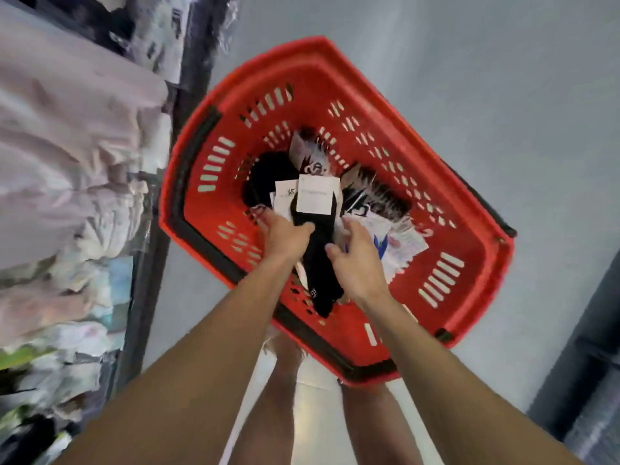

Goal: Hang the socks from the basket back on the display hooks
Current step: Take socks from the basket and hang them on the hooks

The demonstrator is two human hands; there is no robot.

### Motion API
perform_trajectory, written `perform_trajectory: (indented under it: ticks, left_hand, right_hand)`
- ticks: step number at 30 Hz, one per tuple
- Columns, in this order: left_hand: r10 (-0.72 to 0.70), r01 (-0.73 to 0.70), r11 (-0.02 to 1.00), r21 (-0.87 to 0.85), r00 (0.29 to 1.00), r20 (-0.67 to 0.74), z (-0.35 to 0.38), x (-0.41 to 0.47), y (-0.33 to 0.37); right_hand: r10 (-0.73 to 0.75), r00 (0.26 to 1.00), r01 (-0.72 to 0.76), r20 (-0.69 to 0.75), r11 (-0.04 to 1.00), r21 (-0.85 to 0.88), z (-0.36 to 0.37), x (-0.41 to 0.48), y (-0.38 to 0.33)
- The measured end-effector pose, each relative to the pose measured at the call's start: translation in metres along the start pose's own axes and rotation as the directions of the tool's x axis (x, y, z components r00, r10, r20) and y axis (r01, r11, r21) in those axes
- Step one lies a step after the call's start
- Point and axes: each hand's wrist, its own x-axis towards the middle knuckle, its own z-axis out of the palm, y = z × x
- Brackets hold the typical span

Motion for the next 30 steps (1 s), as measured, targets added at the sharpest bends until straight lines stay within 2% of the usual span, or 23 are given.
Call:
perform_trajectory:
  ticks: [1,5,8,11,14,17,20,22,24,26,30]
  left_hand:
    - [-0.026,0.026,1.000,-0.002,1.000,-0.017,0.005,0.012,0.001]
    - [-0.098,0.103,0.978,-0.183,0.995,0.034,0.014,0.043,-0.002]
    - [-0.114,0.121,0.981,-0.153,0.992,0.054,0.010,0.051,-0.009]
    - [-0.057,0.087,0.971,-0.221,0.989,0.138,0.008,0.049,-0.010]
    - [-0.013,0.029,0.979,-0.202,0.997,0.081,0.011,0.038,-0.012]
    - [0.001,0.021,0.956,-0.291,0.997,0.075,0.007,0.021,-0.013]
    - [0.028,0.011,0.911,-0.412,0.996,0.087,-0.009,-0.006,-0.011]
    - [0.119,-0.065,0.896,-0.439,0.988,0.095,-0.025,-0.029,-0.009]
    - [0.247,-0.181,0.903,-0.390,0.961,0.127,-0.041,-0.055,-0.012]
    - [0.332,-0.266,0.909,-0.320,0.927,0.172,-0.054,-0.079,-0.020]
    - [0.385,-0.327,0.916,-0.233,0.879,0.280,-0.063,-0.112,-0.038]
  right_hand:
    - [-0.023,1.000,0.023,-0.003,1.000,0.011,0.006,0.012,-0.001]
    - [-0.019,1.000,0.019,0.006,0.999,0.027,0.019,0.037,0.005]
    - [-0.035,0.999,0.035,0.018,0.999,0.025,0.019,0.036,0.013]
    - [-0.106,0.993,0.102,0.057,0.993,0.062,0.013,0.030,0.017]
    - [-0.087,0.981,0.077,0.170,0.995,0.066,0.008,0.022,0.022]
    - [-0.074,0.971,0.030,0.226,0.981,0.192,0.000,0.008,0.026]
    - [-0.076,0.991,0.035,0.109,0.941,0.336,-0.008,-0.005,0.029]
    - [-0.023,1.000,0.021,0.000,0.900,0.435,-0.011,-0.009,0.031]
    - [0.001,0.996,0.039,-0.086,0.886,0.462,-0.014,-0.010,0.031]
    - [-0.018,0.994,0.067,-0.108,0.882,0.467,-0.016,-0.009,0.030]
    - [-0.066,0.993,0.109,-0.097,0.825,0.554,-0.013,-0.004,0.023]
